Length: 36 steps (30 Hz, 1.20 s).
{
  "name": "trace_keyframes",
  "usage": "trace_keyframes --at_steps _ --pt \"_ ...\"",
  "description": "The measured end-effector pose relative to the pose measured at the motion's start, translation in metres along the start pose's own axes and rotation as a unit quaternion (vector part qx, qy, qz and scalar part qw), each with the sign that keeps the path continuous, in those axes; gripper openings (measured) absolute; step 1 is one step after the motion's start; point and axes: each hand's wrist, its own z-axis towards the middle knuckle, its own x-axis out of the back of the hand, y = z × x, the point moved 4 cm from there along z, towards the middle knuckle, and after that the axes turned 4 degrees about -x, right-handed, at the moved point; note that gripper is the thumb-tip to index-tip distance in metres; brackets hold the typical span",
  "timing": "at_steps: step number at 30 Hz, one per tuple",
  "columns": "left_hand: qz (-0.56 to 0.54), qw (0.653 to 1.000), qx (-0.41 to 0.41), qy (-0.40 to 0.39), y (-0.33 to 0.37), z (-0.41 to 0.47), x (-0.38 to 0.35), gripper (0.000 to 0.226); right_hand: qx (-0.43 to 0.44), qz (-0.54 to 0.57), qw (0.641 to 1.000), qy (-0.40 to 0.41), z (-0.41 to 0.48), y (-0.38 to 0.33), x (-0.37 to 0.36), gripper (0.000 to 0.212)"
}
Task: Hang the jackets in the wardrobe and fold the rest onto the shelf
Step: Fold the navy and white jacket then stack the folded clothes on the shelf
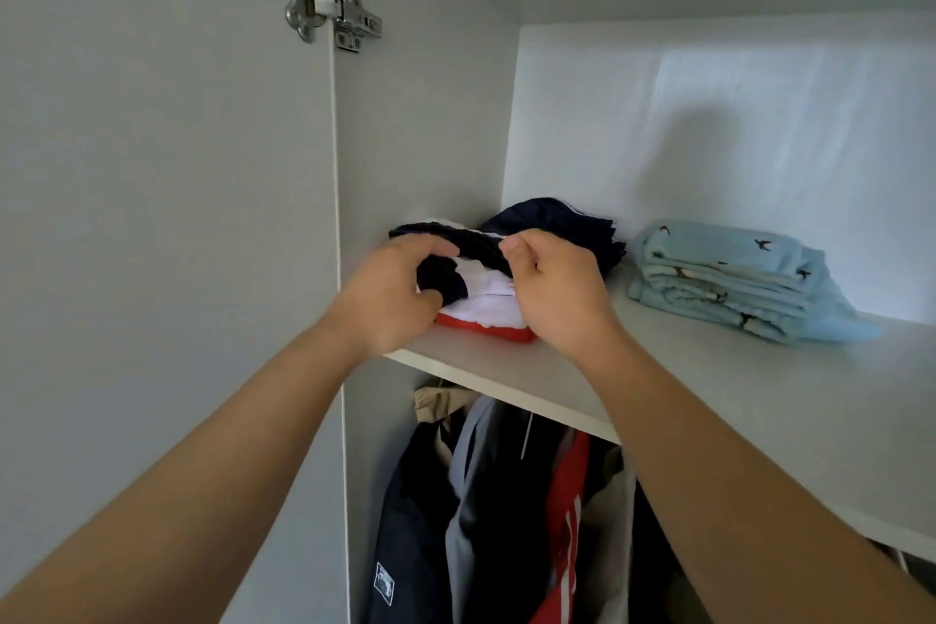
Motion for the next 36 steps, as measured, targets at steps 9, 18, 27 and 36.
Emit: trace_keyframes --at_steps 9,18,27,36 --pt "-0.033 0.977 0.093 0.189 0.030 -0.136 0.024 0.015 -0.061 0.216 0.974 -0.029 -0.080 -0.052 -0.005 0.031" --pt "0.277 0.888 0.122 0.347 0.056 -0.274 0.145 0.023 0.024 0.286 0.950 -0.126 -0.179 -0.154 -0.079 0.027" --pt "0.088 0.920 0.170 0.343 -0.014 -0.332 0.222 0.066 0.016 0.220 0.971 -0.094 -0.242 -0.254 -0.129 0.025" --pt "-0.073 0.942 0.163 0.284 -0.045 -0.333 0.226 0.020 -0.064 0.108 0.992 -0.026 -0.286 -0.268 -0.103 0.029"
